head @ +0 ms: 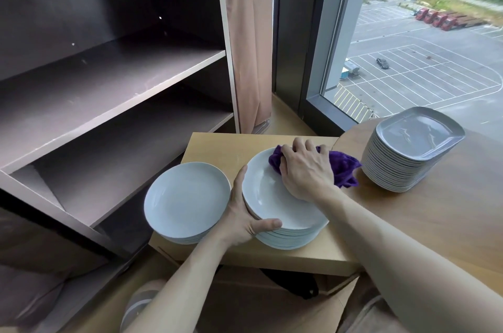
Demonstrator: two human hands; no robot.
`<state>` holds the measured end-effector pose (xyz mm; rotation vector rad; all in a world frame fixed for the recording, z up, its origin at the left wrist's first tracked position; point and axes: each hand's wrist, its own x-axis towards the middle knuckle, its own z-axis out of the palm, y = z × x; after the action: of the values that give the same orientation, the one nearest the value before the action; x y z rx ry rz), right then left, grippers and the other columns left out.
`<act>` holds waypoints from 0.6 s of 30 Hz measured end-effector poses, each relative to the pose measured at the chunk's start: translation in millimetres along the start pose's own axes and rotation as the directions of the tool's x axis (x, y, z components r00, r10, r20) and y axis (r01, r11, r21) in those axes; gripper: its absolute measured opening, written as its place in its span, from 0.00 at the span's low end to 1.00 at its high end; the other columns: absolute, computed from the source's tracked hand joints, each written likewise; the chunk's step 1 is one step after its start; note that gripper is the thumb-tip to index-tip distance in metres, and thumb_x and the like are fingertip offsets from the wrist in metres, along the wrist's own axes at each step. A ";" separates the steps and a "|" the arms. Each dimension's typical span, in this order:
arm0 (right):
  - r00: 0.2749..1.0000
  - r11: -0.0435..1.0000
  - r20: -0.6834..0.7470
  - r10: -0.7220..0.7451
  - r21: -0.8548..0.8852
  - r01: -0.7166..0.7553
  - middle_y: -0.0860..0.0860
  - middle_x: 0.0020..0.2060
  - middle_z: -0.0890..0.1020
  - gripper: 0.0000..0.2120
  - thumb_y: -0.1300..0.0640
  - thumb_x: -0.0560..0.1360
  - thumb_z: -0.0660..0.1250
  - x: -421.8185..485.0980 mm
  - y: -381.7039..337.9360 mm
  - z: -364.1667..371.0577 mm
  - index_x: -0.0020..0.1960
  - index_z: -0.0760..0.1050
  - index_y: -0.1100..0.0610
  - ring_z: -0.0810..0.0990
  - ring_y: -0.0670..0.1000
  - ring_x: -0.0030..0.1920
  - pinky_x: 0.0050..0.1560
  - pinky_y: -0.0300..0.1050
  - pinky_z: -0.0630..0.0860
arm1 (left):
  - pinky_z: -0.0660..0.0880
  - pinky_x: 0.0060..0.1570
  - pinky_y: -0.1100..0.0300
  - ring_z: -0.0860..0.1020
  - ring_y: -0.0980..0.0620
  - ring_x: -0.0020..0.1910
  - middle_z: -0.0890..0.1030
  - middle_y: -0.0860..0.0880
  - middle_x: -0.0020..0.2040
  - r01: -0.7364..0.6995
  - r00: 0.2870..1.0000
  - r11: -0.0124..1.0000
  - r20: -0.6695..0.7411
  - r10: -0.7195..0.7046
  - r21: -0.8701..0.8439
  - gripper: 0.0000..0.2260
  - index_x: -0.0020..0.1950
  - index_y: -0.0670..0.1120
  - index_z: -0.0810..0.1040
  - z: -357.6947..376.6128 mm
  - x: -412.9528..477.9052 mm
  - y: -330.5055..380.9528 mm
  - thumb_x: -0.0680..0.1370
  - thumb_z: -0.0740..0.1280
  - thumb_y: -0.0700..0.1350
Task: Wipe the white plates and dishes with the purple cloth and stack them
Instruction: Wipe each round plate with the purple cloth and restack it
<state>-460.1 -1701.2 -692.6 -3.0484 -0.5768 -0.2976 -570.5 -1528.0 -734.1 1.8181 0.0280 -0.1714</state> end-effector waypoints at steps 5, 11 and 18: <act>0.999 0.981 0.040 -0.027 0.194 0.019 0.52 0.54 0.73 0.16 0.47 0.82 0.52 -2.0 -28.1 -1.4 0.56 0.73 0.54 0.71 0.57 0.57 0.59 0.61 0.64 | 0.65 0.76 0.50 0.61 0.60 0.77 0.58 0.60 0.79 -0.018 1.000 0.999 -0.006 0.018 0.034 0.64 0.80 0.68 0.42 -1.1 -0.3 0.8 0.60 0.86 0.59; 0.979 0.895 0.134 -0.154 0.439 0.081 0.47 0.44 0.70 0.11 0.50 0.80 0.54 -19.9 -44.1 -11.2 0.47 0.73 0.53 0.67 0.52 0.49 0.54 0.54 0.62 | 0.68 0.69 0.68 0.63 0.66 0.75 0.61 0.67 0.77 -0.034 0.999 0.999 -0.018 0.035 0.034 0.62 0.79 0.69 0.44 0.6 -0.6 1.9 0.61 0.86 0.56; 0.950 0.870 0.204 -0.236 0.481 0.113 0.46 0.41 0.72 0.17 0.49 0.82 0.52 -46.3 -31.5 -29.0 0.38 0.72 0.52 0.70 0.50 0.47 0.51 0.53 0.63 | 0.71 0.72 0.56 0.68 0.52 0.75 0.65 0.55 0.78 0.021 0.999 1.000 -0.025 -0.020 0.015 0.63 0.79 0.70 0.41 0.0 -1.9 0.9 0.62 0.86 0.50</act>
<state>-519.2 -1690.2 -673.4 -2.5812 -0.8075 0.2160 -572.3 -1528.1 -732.9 1.8355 0.0629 -0.1642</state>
